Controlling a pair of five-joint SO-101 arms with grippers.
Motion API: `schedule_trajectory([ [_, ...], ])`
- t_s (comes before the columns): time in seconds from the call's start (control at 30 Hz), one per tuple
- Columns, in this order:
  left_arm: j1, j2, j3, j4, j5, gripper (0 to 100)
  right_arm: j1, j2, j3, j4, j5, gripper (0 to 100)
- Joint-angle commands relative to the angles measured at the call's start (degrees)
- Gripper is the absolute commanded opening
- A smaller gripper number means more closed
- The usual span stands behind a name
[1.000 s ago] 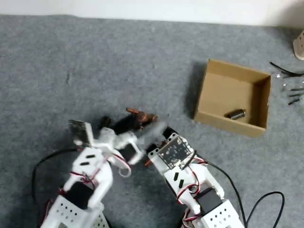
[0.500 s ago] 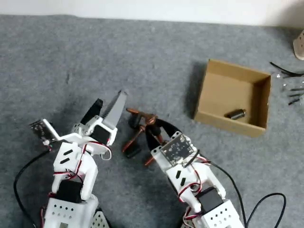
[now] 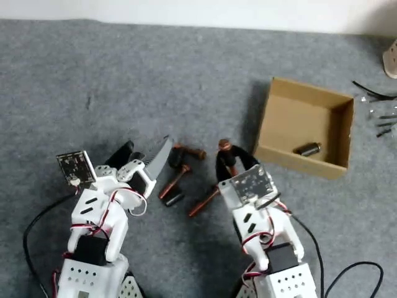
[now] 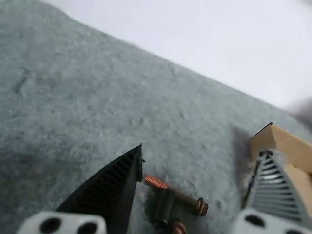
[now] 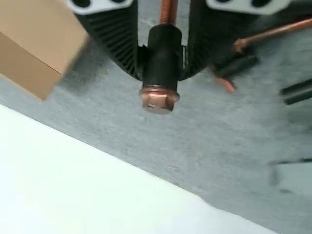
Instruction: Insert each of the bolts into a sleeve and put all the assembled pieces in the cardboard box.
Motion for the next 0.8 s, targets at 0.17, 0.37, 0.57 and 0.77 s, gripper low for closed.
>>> schedule_trajectory([
  [0.17,0.0,-0.5,2.2,-0.3,-11.3,1,8.0,-0.7,7.4,-0.6,0.4,0.4],
  [0.37,0.0,-0.5,1.8,0.0,-21.5,1,14.4,-0.6,6.7,-0.5,0.4,0.4],
  [0.57,-3.6,-0.1,-0.4,4.7,-33.9,1,16.8,6.2,-4.4,-0.5,-4.7,0.4],
  [0.77,-1.7,-0.5,-0.6,6.9,-34.3,1,16.7,32.2,-21.1,-2.9,-9.1,0.5],
])
